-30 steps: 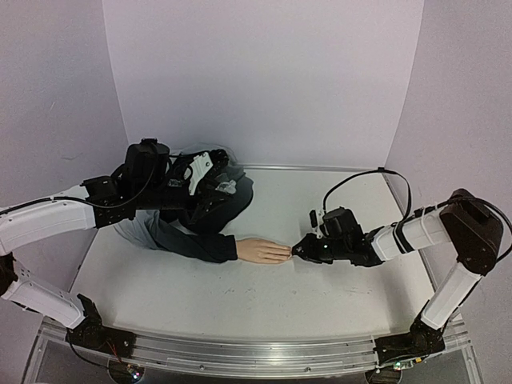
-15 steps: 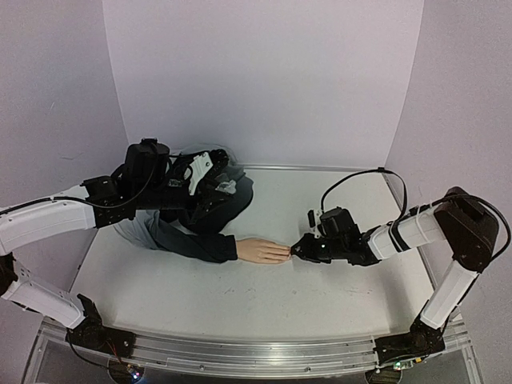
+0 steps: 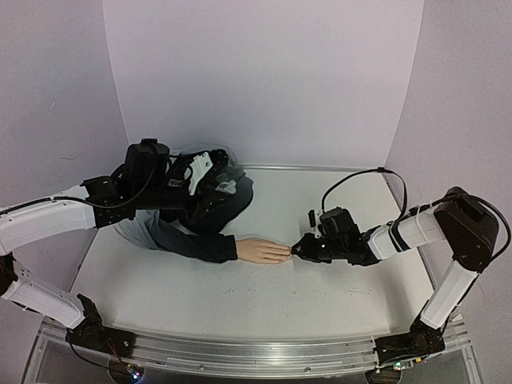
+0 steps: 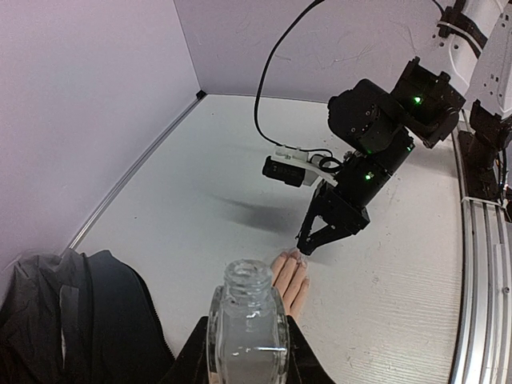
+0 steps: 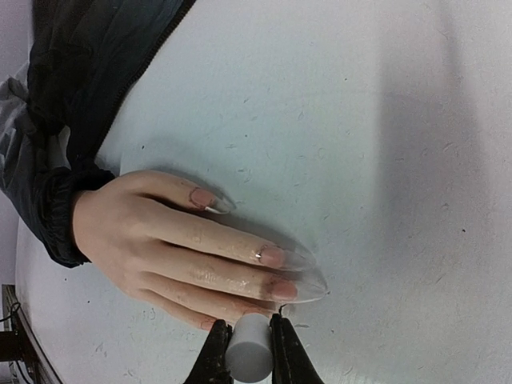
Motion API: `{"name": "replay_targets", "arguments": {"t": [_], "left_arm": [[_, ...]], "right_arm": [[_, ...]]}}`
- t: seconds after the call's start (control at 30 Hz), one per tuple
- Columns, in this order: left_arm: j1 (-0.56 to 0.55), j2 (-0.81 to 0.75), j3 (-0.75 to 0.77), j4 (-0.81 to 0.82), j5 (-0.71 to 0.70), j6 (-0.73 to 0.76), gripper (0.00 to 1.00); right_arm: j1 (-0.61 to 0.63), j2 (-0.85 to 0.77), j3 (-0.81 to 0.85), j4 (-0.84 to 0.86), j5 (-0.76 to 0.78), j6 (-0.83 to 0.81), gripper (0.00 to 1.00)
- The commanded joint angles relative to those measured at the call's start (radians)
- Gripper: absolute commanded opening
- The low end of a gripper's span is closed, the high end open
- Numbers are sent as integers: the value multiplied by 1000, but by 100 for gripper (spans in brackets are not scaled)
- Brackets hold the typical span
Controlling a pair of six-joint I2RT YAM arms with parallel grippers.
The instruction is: Paint the nails
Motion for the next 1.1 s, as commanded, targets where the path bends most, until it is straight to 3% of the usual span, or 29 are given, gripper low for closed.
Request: {"name": "replay_targets", "arguments": {"t": [0.0, 0.63, 0.87, 1.07], "left_arm": [[-1, -10, 42, 27, 18, -14, 0], [0, -13, 43, 27, 23, -16, 0], [-1, -15, 43, 27, 25, -16, 0], [-2, -16, 43, 27, 26, -18, 0]], "right_arm": [[5, 5, 41, -33, 44, 7, 0], [6, -38, 45, -117, 92, 10, 0], [6, -102, 26, -102, 56, -12, 0], [7, -43, 52, -69, 11, -16, 0]]}}
